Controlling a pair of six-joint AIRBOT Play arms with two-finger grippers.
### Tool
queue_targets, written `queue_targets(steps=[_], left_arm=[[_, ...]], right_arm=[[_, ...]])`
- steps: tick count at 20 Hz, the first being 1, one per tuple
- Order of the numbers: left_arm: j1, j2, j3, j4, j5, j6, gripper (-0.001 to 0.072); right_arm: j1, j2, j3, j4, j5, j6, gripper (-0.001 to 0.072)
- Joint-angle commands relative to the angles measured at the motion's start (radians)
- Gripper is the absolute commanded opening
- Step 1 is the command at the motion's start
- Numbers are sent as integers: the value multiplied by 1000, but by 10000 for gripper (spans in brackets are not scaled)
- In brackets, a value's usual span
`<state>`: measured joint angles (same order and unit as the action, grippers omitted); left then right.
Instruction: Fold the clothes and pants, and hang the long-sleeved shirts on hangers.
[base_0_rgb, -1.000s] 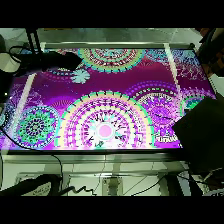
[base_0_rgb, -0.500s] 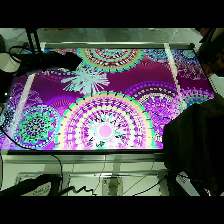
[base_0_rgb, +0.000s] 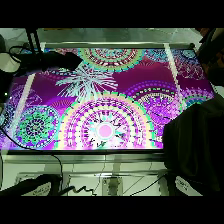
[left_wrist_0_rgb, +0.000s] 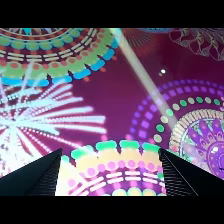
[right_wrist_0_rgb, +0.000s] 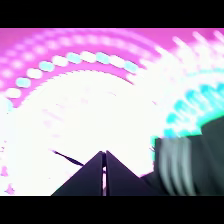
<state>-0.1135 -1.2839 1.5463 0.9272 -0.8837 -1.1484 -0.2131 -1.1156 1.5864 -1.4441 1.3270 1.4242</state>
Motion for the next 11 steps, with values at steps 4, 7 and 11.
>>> queue_targets(steps=[4, 7, 11], left_arm=[[1, 1, 0, 0, 0, 0, 690], [1, 1, 0, 0, 0, 0, 690], [1, 1, 0, 0, 0, 0, 690]], right_arm=[[166, -45, 1, 0, -60, -5, 29], [170, -45, 1, 7, -60, -5, 30], [170, -44, 1, 37, -76, -1, 30]])
